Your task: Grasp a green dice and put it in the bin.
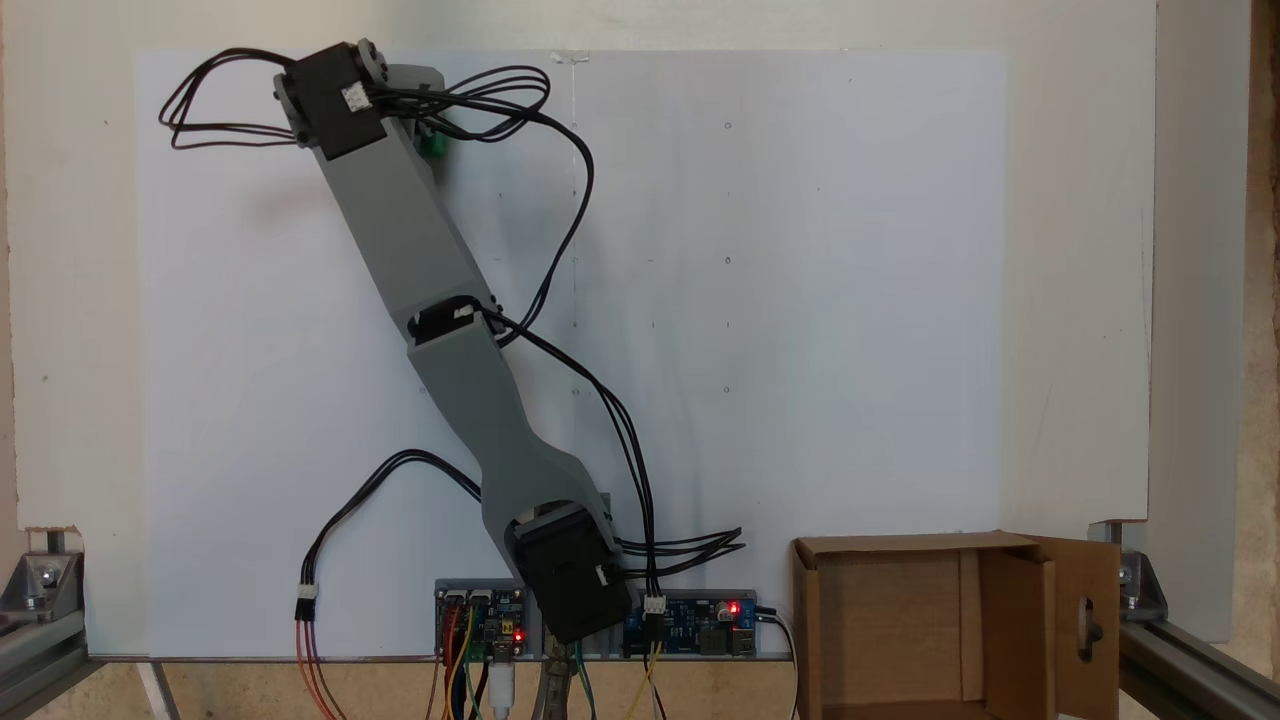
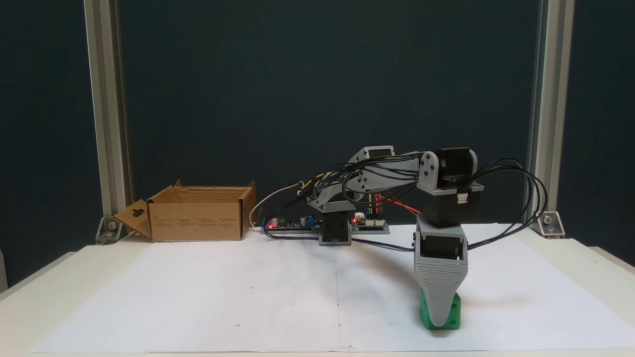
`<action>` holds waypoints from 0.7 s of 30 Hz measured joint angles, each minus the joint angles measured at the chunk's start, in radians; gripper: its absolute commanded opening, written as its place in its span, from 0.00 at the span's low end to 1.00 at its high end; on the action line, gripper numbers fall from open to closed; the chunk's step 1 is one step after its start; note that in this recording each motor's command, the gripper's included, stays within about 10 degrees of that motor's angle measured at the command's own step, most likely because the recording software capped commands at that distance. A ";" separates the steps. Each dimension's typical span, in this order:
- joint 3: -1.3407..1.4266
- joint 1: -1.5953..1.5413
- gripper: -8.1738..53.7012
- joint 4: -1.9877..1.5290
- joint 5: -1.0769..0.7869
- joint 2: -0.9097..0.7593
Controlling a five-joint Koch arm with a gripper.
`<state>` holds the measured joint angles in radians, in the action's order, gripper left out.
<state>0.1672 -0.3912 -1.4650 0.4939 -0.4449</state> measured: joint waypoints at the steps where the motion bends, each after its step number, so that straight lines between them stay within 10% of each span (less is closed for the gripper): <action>1: 0.000 -0.002 0.83 -0.002 0.000 0.000; 21: 0.000 0.000 0.71 0.034 0.000 0.000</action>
<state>0.1672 -0.3912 -1.4312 0.4939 -0.4449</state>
